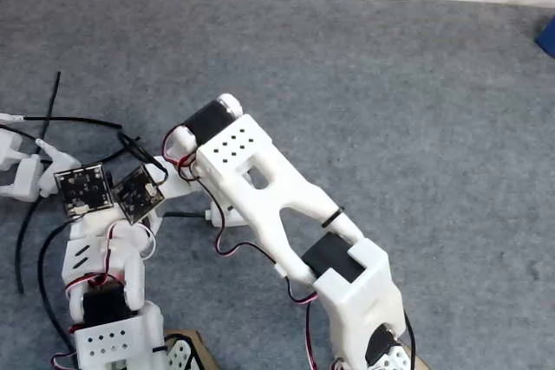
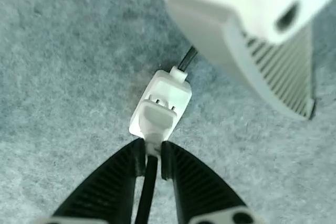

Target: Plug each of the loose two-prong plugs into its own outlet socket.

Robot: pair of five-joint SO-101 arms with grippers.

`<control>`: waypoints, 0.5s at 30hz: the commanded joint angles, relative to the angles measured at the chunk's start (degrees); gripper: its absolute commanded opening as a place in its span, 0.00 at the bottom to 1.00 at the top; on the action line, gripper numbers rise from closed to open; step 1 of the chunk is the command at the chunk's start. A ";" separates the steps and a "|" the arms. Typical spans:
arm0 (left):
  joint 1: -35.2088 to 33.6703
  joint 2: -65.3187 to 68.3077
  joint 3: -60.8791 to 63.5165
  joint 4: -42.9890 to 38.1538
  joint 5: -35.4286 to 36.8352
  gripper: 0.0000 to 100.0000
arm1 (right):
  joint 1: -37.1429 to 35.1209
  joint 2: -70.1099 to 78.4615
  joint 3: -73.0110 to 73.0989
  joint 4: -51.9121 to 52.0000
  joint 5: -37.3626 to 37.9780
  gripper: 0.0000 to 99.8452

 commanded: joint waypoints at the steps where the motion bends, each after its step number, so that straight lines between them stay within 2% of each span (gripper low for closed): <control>1: 1.19 -0.40 0.84 0.18 0.18 0.38 | 1.63 -0.84 -1.01 -0.75 1.05 0.01; 15: 1.19 -0.40 0.84 0.18 0.18 0.38 | 1.63 -0.40 -3.03 -0.84 1.05 0.01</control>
